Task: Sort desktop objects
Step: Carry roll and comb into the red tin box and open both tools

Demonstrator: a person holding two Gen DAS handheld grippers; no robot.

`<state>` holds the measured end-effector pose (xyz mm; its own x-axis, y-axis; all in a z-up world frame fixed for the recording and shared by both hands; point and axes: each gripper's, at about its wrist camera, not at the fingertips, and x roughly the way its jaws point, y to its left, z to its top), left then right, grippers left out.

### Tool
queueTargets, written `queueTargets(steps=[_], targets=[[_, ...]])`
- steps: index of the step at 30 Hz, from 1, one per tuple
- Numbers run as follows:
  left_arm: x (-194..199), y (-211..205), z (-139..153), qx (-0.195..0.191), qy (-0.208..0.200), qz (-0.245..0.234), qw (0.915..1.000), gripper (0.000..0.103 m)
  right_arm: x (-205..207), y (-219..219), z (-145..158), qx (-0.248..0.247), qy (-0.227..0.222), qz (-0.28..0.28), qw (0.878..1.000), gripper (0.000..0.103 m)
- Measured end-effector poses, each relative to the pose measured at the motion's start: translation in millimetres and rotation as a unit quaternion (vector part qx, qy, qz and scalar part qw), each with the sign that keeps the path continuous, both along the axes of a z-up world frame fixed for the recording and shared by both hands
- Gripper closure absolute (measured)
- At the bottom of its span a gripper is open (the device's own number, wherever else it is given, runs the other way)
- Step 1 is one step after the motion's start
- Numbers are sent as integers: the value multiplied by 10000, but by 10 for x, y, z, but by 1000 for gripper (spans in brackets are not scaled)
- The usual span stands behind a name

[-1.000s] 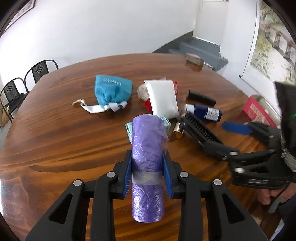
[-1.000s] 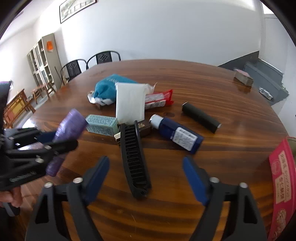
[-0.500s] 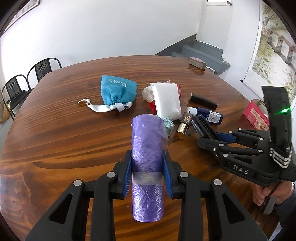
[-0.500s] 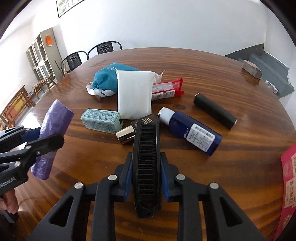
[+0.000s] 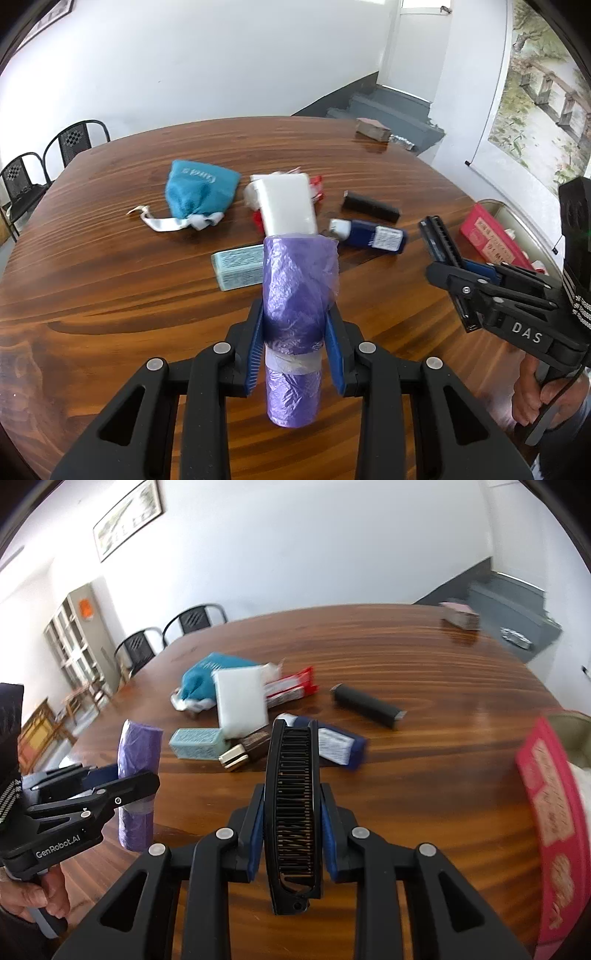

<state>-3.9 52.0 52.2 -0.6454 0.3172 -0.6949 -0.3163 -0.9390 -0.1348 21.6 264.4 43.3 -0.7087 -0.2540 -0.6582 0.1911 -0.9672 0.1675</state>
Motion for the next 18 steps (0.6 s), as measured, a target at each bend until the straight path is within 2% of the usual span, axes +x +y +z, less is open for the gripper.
queueTargets(steps=[8, 18], targets=[[54, 403, 123, 116, 136, -225, 9996, 70, 349, 594, 242, -213, 506, -703, 9960, 74], [167, 1130, 389, 179, 444, -830, 9954, 70, 763, 1451, 413, -371, 973, -1623, 9812, 74]])
